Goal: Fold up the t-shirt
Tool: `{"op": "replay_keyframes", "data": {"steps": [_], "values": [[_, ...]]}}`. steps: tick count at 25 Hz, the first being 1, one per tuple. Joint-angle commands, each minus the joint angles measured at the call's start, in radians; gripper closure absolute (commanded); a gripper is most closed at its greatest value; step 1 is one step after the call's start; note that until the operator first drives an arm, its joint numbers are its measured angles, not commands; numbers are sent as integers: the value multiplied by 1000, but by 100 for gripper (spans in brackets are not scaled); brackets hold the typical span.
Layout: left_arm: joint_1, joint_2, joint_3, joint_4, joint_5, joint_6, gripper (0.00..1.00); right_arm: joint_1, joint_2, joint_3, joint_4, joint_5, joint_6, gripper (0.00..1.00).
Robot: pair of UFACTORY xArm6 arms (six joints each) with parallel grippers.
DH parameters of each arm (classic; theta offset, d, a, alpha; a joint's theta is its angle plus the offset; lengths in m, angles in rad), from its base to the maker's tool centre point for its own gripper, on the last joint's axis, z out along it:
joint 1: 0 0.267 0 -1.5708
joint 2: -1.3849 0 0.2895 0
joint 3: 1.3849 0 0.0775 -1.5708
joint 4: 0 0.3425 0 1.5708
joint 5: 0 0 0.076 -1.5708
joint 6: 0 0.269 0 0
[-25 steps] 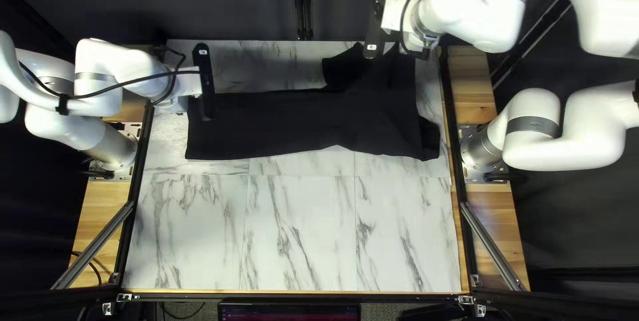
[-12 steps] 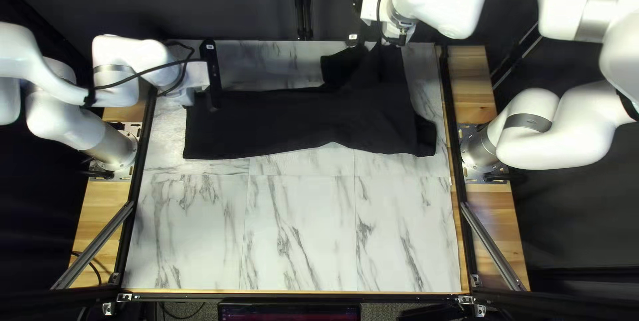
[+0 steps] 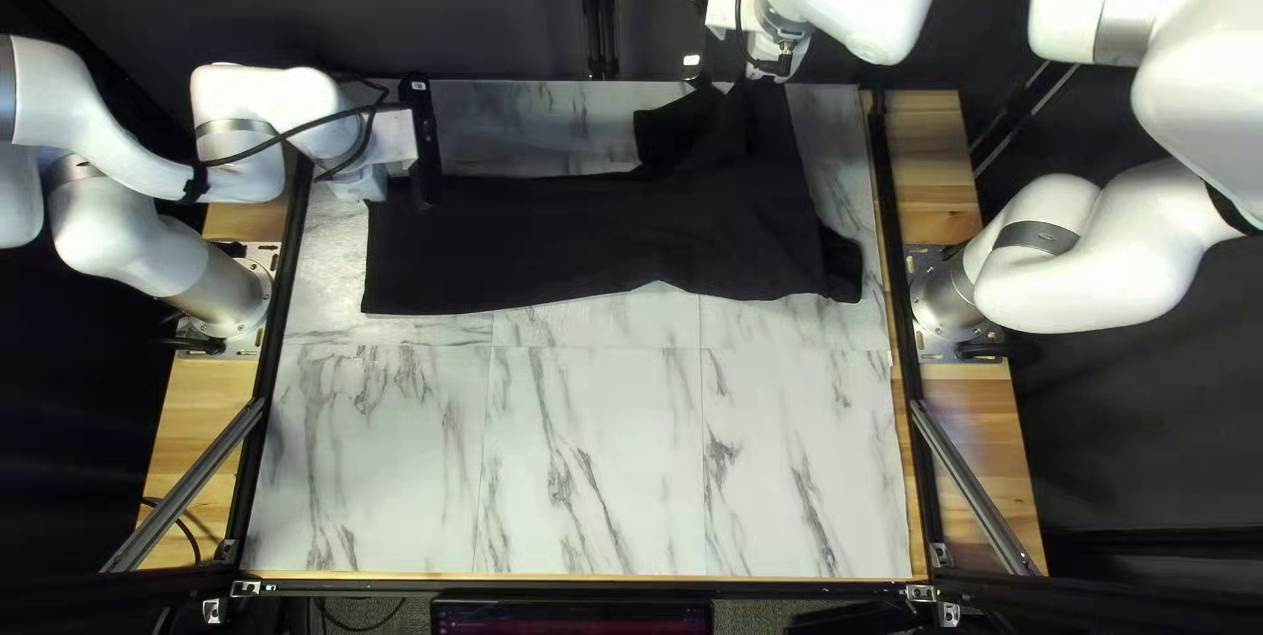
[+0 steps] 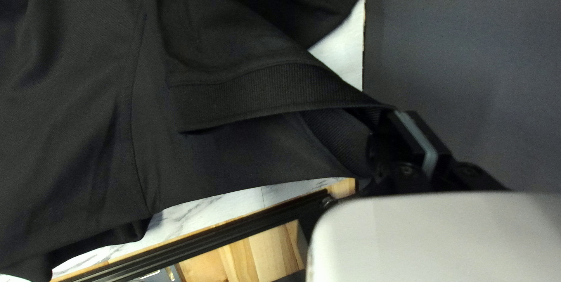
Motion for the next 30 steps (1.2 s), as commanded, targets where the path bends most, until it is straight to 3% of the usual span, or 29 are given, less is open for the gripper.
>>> {"op": "replay_keyframes", "data": {"steps": [1, 6, 15, 21, 30], "values": [[-17, -48, 14, 0, 38, -19, 89, 6, 8, -8, -1, -8, 3, 100], [-207, -105, -23, -13, 174, -157, 87, 29, -45, 22, -9, 9, 24, 100], [-564, -57, -173, -33, 390, -439, 87, 100, -107, 51, -22, 59, 85, 100], [-693, -5, -254, -49, 492, -576, 89, 161, -132, 54, -31, 87, 126, 100], [-791, 41, -312, -66, 582, -725, 92, 173, -150, 67, -36, 80, 123, 100]]}}
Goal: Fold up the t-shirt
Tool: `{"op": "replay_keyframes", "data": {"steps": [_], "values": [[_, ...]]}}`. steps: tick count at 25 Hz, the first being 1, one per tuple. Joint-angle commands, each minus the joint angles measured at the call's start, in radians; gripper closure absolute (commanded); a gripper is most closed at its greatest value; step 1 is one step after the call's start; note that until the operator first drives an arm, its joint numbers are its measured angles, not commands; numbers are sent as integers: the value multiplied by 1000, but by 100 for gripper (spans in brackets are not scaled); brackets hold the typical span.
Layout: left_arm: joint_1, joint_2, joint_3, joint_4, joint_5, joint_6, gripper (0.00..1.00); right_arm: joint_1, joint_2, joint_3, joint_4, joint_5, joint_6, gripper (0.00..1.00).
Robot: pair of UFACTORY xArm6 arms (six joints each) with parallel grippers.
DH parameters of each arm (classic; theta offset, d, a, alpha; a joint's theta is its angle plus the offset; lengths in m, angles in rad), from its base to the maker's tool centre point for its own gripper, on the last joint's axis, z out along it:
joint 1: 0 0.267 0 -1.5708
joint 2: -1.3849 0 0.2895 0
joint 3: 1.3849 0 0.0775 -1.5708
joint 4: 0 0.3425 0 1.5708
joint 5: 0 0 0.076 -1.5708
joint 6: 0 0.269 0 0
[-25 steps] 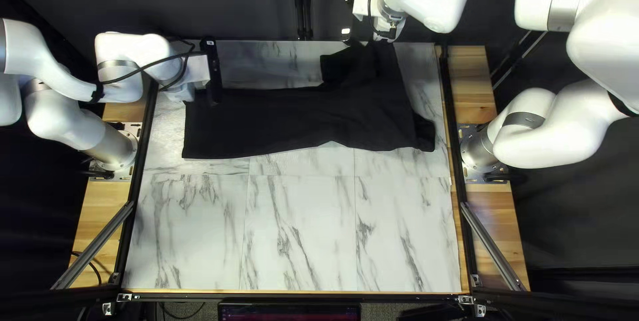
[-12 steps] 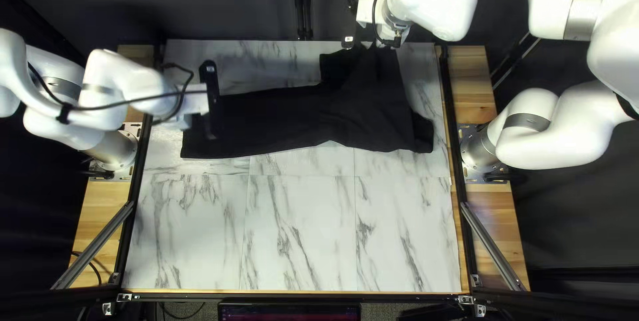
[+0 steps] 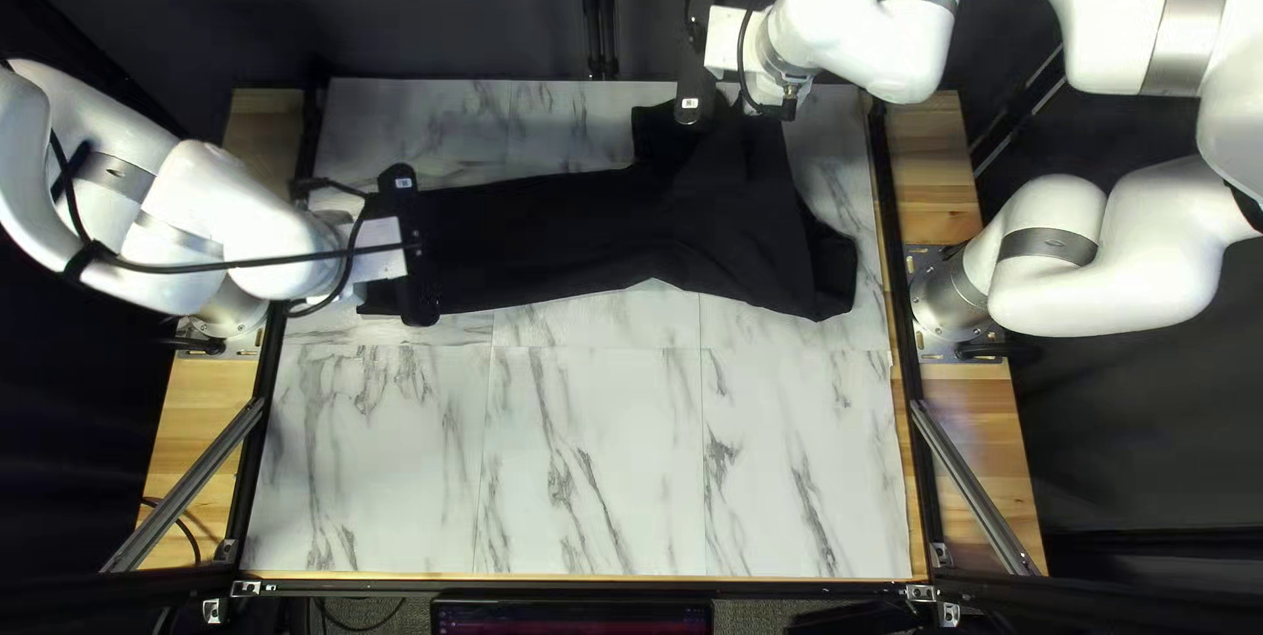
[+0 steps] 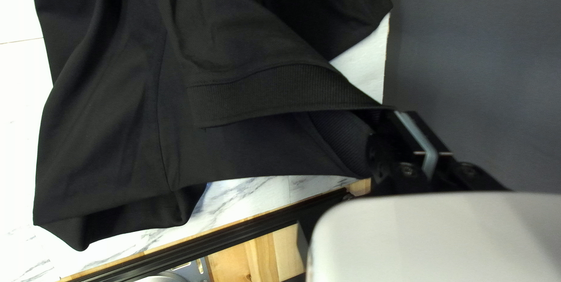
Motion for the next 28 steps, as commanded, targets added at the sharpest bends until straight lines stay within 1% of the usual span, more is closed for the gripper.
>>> {"op": "replay_keyframes", "data": {"steps": [1, 6, 11, 14, 17, 19, 21, 28], "values": [[-33, 36, -34, -8, 33, -61, 92, -4, 1, 2, -1, -11, -8, 100], [-96, 136, -126, -29, 63, -139, 92, -13, 8, 10, 1, -33, -18, 100], [-133, 176, -172, -40, 89, -182, 92, -16, 8, 14, 5, -42, -24, 100], [-137, 185, -185, -42, 100, -192, 92, -17, 11, 12, 6, -45, -28, 100], [-114, 158, -156, -40, 100, -183, 92, -21, 11, 15, 7, -53, -32, 100], [-115, 150, -153, -41, 107, -188, 92, -21, 11, 17, 8, -55, -33, 100], [-141, 165, -176, -48, 121, -212, 91, -23, 13, 15, 9, -55, -35, 100], [-187, 227, -220, -68, 112, -255, 89, -9, 19, 5, 10, -49, -28, 100]]}}
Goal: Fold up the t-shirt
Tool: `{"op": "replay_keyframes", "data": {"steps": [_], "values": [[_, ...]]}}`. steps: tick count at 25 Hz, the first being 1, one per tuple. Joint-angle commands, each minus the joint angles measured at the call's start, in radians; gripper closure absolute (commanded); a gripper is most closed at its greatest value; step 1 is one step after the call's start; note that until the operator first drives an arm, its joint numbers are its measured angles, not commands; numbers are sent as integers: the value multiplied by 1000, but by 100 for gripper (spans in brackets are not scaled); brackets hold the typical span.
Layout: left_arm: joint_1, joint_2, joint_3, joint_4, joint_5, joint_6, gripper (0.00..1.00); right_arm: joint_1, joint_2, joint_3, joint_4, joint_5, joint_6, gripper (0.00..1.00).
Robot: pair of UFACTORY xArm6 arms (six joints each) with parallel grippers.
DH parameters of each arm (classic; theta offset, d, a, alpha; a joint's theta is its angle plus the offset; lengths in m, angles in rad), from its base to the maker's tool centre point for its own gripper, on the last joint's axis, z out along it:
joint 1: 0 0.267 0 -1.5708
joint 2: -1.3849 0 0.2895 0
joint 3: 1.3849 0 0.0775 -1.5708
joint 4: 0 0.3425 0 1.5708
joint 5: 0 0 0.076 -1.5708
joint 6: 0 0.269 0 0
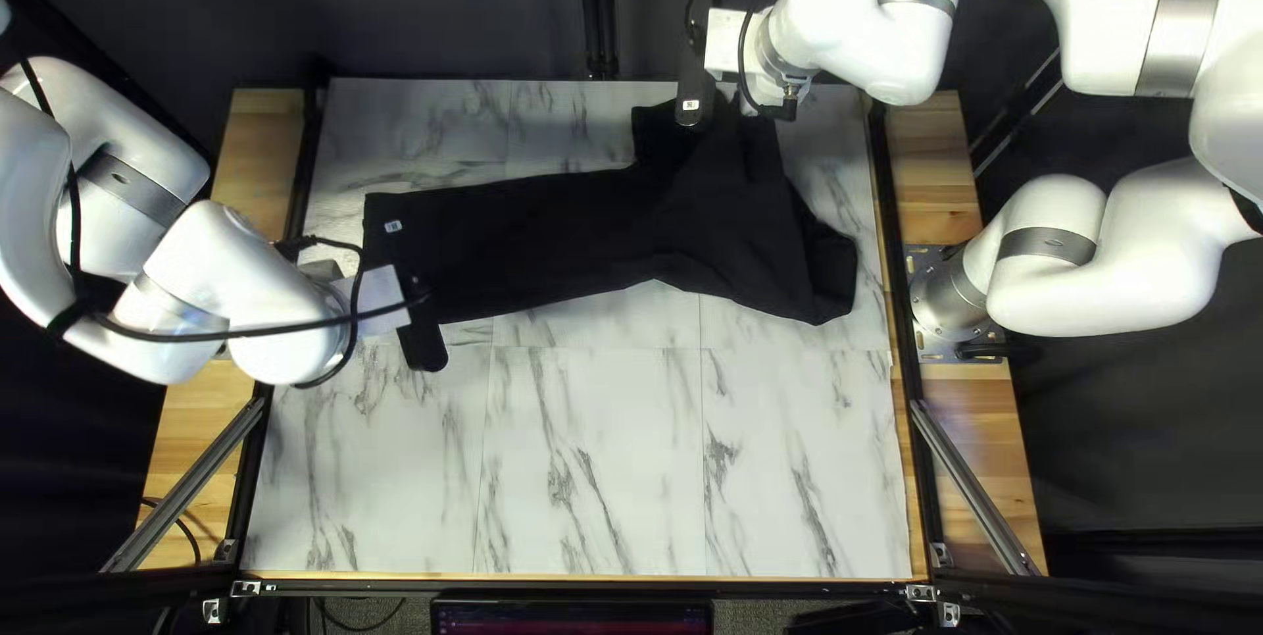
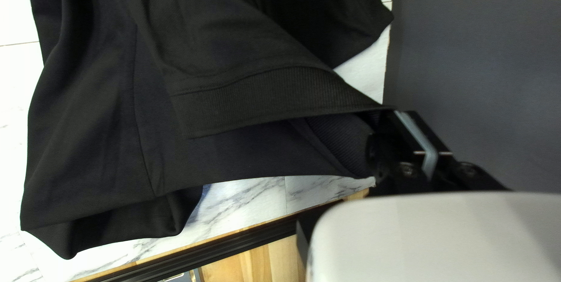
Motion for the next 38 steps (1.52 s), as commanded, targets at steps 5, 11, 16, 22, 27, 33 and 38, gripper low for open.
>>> {"op": "replay_keyframes", "data": {"steps": [5, 11, 16, 22, 27, 33, 38], "values": [[-55, 63, -75, -11, 14, -37, 88, 14, -5, -2, -3, 17, 11, 100], [-82, 109, -157, -11, 65, -39, 83, 22, 7, -2, -6, 13, 25, 100], [-110, 112, -193, -14, 121, -63, 81, 18, 11, -2, -3, 5, 21, 100], [-19, 8, -55, 4, 79, -9, 81, 10, 19, -7, -2, 1, 11, 100], [99, -93, 84, 27, 28, 58, 83, 0, 34, -21, -3, 4, 3, 100], [278, -150, 209, 89, -62, 163, 89, -23, 57, -37, -3, -3, -12, 100], [433, -157, 286, 156, -167, 254, 89, -55, 69, -29, 1, -23, -33, 100]]}}
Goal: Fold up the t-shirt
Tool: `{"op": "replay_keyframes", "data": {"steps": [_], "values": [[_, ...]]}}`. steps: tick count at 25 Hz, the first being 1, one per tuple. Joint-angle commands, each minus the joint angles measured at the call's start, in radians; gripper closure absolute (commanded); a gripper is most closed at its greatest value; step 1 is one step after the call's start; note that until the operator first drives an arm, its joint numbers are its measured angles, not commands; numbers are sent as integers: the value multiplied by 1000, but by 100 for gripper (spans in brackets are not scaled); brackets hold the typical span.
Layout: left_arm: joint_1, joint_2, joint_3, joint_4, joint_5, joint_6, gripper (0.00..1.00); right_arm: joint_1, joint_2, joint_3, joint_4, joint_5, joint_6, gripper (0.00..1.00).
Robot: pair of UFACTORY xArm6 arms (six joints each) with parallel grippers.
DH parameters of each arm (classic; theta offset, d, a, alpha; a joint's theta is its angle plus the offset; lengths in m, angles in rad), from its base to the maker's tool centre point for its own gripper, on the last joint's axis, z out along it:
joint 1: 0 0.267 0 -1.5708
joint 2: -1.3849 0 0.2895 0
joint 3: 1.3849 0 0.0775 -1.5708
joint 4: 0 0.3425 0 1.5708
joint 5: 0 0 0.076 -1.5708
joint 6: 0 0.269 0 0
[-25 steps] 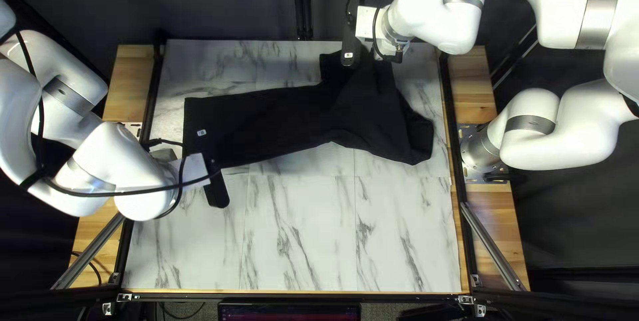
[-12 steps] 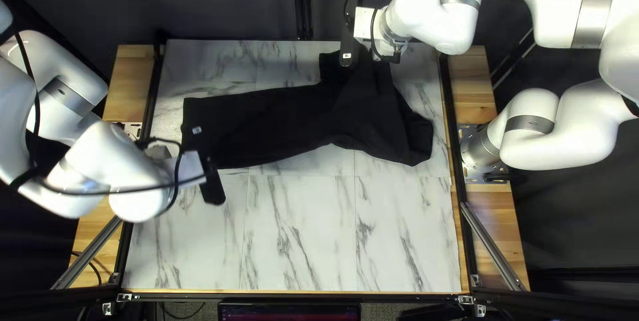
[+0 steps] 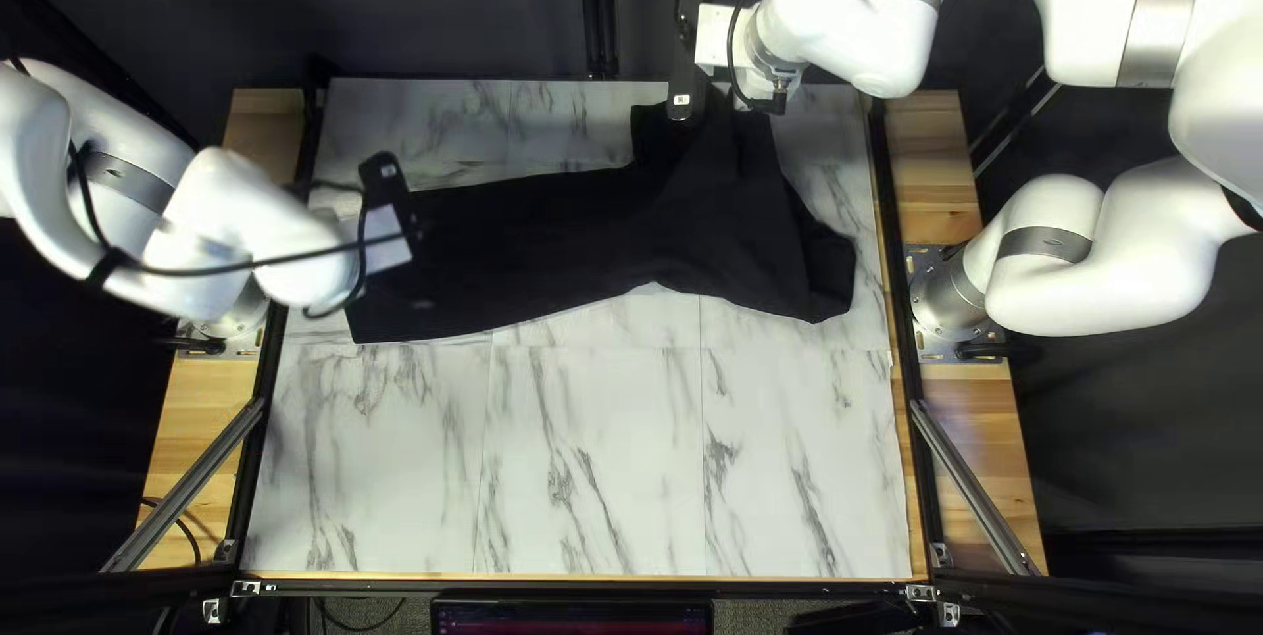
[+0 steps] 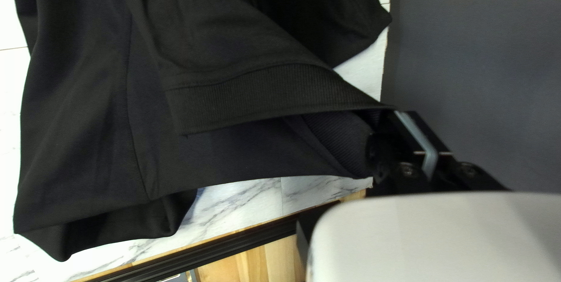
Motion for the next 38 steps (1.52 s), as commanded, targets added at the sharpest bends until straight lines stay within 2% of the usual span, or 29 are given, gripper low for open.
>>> {"op": "replay_keyframes", "data": {"steps": [1, 7, 15, 16, 19, 20, 22, 25, 27, 28, 29, 30, 31, 32, 34, 35, 36, 37, 38], "values": [[125, -5, 69, 57, -101, 76, 89, -26, 5, 9, 4, -16, -18, 100], [250, 12, 144, 99, -216, 110, 92, -52, 31, -8, 6, -20, -36, 100], [349, 62, 188, 131, -328, 125, 91, -53, 66, -37, 1, -9, -29, 100], [355, 71, 188, 133, -335, 125, 88, -52, 68, -38, 1, -9, -27, 100], [379, 97, 189, 136, -362, 130, 34, -47, 77, -42, -2, -4, -19, 100], [384, 99, 191, 136, -365, 131, 36, -46, 80, -43, -2, -3, -17, 100], [391, 94, 199, 135, -369, 132, 74, -43, 85, -45, -3, -3, -13, 100], [393, 94, 203, 133, -371, 128, 74, -42, 90, -47, -5, -1, -11, 100], [390, 91, 204, 130, -369, 125, 61, -40, 94, -50, -5, 1, -10, 100], [384, 89, 201, 127, -364, 123, 29, -40, 94, -51, -5, 1, -9, 100], [374, 86, 196, 122, -355, 120, 23, -39, 96, -52, -5, 2, -8, 100], [366, 83, 190, 119, -346, 119, 22, -38, 97, -53, -6, 3, -8, 100], [362, 82, 187, 117, -340, 119, 24, -38, 96, -53, -6, 4, -8, 100], [359, 79, 184, 117, -335, 120, 32, -38, 95, -54, -6, 5, -9, 100], [365, 78, 186, 121, -340, 125, 60, -37, 93, -53, -6, 6, -8, 100], [368, 79, 188, 123, -344, 127, 70, -36, 92, -53, -7, 7, -8, 100], [370, 80, 189, 124, -348, 128, 70, -36, 92, -52, -7, 7, -8, 100], [373, 83, 191, 125, -353, 129, 67, -35, 91, -52, -7, 8, -7, 100], [373, 83, 191, 125, -354, 129, 59, -35, 91, -52, -7, 8, -7, 100]]}}
